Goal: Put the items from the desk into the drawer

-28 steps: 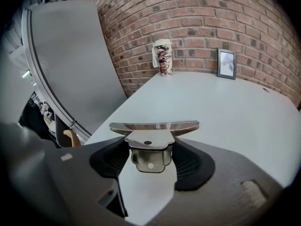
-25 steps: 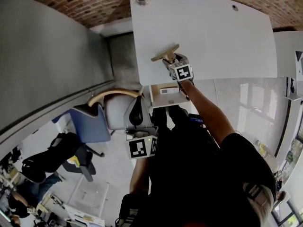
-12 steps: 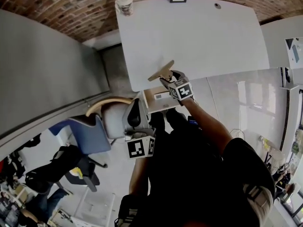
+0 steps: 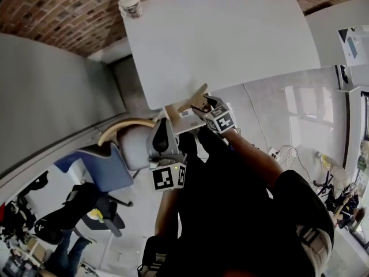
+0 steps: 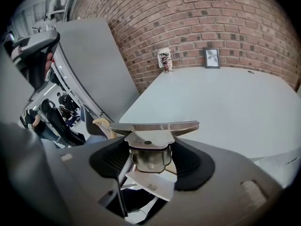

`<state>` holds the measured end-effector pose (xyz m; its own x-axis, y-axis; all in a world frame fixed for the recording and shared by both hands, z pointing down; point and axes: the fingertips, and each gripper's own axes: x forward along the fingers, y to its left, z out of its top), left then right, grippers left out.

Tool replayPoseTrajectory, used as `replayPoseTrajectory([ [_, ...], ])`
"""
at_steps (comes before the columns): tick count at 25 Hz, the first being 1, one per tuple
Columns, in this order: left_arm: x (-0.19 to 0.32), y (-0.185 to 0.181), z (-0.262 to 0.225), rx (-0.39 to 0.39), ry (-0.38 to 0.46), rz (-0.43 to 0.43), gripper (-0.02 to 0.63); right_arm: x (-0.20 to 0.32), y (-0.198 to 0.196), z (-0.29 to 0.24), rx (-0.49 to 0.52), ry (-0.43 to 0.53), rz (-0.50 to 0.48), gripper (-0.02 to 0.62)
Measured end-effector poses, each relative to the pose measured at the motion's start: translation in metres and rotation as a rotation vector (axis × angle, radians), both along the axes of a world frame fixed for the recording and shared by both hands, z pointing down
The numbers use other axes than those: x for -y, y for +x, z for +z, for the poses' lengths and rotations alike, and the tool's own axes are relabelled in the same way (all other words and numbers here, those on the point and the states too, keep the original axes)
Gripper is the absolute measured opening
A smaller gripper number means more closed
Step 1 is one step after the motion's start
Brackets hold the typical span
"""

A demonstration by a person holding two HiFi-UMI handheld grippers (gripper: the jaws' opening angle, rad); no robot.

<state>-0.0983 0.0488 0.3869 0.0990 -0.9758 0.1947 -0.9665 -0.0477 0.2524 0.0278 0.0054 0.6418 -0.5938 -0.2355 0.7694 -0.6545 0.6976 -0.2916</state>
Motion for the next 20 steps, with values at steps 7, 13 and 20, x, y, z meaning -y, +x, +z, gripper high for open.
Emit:
replayPoseTrajectory([
  [7,0.001,0.016,0.007,-0.005,-0.014,0.049,0.015,-0.03,0.017,0.009,-0.007,-0.049,-0.002,0.284],
  [13,0.007,0.026,0.013,-0.007,-0.025,0.085,0.015,-0.044,0.024,0.02,-0.021,-0.094,-0.002,0.284],
  [20,0.013,0.028,0.025,-0.01,-0.042,0.103,0.015,-0.053,0.027,0.043,-0.054,-0.163,0.023,0.284],
])
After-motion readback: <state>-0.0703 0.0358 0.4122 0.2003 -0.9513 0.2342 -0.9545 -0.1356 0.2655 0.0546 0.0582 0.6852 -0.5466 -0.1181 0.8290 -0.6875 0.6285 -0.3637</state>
